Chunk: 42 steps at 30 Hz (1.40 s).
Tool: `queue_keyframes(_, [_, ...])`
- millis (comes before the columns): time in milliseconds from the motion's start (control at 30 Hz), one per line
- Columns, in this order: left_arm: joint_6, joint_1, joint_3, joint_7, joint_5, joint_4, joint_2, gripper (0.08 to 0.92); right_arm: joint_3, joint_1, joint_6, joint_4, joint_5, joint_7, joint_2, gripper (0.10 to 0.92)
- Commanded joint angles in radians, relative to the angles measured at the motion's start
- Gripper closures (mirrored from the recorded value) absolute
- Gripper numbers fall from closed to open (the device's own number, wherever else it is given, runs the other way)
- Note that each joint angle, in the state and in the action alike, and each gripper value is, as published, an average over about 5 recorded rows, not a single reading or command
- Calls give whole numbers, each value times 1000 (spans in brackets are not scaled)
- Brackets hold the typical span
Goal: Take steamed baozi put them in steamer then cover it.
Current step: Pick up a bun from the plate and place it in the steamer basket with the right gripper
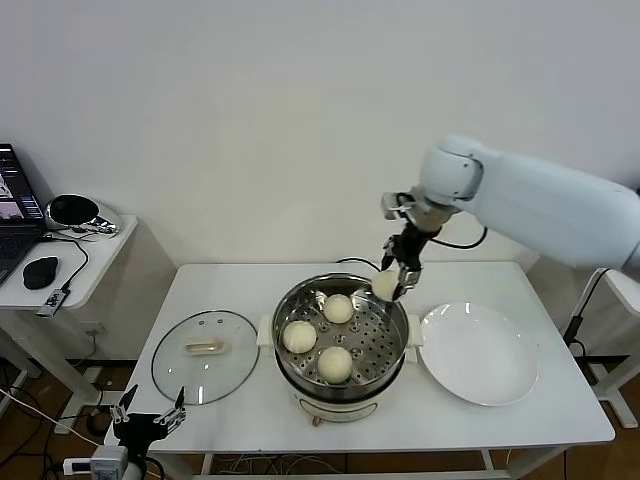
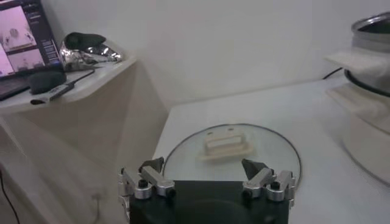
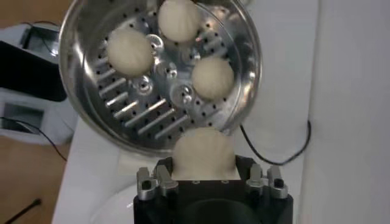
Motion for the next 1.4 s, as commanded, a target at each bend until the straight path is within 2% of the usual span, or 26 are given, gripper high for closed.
queue_keyframes(33, [0, 5, -3, 2, -4, -11, 3, 177, -48, -53, -37, -6, 8, 8, 106, 390])
queue_keyframes(800, [0, -1, 6, 1, -3, 7, -4, 177, -20, -182, -40, -33, -129, 24, 129, 397])
queue_keyframes(1100, [0, -1, 9, 2, -3, 10, -6, 177, -6, -181, -56, -32, -120, 43, 118, 390])
queue_keyframes(1200, [0, -2, 7, 12, 0, 8, -7, 177, 1, -161, -62, -17, -102, 39, 98, 356])
queue_keyframes(1400, [-1, -6, 8, 31, 4, 2, -14, 177, 0, -80, -56, 32, -77, 12, 15, 223])
